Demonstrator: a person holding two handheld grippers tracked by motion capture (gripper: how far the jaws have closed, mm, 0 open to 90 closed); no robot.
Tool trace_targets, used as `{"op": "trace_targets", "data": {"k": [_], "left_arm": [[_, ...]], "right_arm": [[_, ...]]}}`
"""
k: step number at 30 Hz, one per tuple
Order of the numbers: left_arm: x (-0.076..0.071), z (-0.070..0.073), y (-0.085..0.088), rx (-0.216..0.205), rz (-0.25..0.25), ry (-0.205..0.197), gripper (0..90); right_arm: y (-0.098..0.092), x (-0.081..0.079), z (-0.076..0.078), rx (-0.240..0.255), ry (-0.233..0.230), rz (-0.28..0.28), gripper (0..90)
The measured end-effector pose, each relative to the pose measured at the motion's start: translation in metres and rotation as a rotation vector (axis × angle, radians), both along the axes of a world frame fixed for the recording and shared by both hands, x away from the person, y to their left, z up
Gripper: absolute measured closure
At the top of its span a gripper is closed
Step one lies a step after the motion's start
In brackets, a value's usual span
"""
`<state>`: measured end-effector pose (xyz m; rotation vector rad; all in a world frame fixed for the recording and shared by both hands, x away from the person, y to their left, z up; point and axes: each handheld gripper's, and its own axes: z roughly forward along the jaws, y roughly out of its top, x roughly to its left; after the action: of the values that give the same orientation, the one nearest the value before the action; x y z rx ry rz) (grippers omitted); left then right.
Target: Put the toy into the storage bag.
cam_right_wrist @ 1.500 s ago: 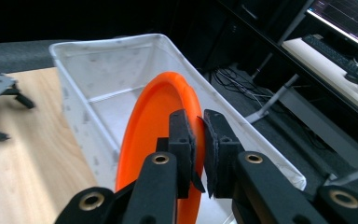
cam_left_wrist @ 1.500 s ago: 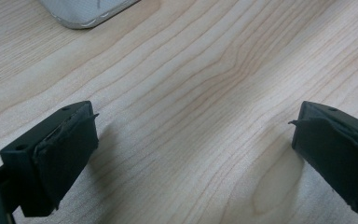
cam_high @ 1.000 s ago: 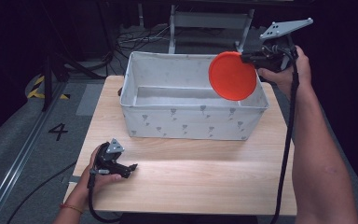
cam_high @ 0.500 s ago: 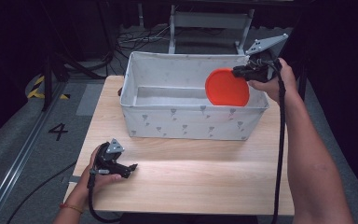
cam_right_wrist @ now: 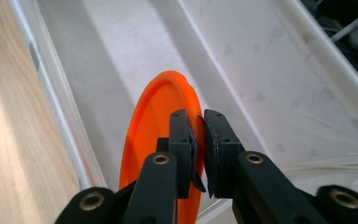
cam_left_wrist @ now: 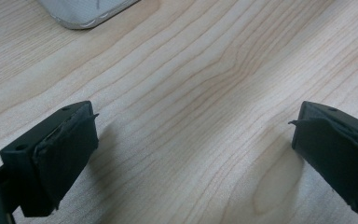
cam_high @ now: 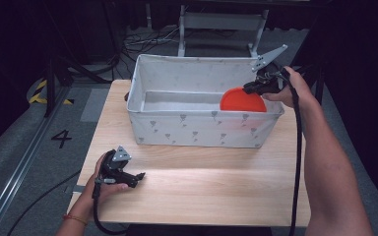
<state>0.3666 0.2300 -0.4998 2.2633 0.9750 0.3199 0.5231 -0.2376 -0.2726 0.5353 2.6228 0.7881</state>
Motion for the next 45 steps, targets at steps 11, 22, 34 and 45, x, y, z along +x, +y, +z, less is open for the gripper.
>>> {"op": "trace_targets", "data": {"k": [11, 22, 34, 45], "left_arm": [[0.000, 0.000, 0.000, -0.002, 0.000, 0.002, 0.5], [0.000, 0.000, 0.000, -0.002, 0.000, 0.002, 0.5], [0.000, 0.000, 0.000, -0.003, -0.003, 0.002, 0.5], [0.000, 0.000, 0.000, -0.002, -0.003, 0.002, 0.5]], "right_arm": [[0.007, 0.001, -0.020, -0.116, 0.098, 0.101, 82.4], [0.021, 0.006, -0.035, -0.194, 0.159, 0.078, 82.0], [0.020, 0.005, -0.035, -0.138, 0.146, 0.041, 78.6], [0.016, 0.001, -0.027, -0.034, 0.079, -0.033, 66.0]]}}
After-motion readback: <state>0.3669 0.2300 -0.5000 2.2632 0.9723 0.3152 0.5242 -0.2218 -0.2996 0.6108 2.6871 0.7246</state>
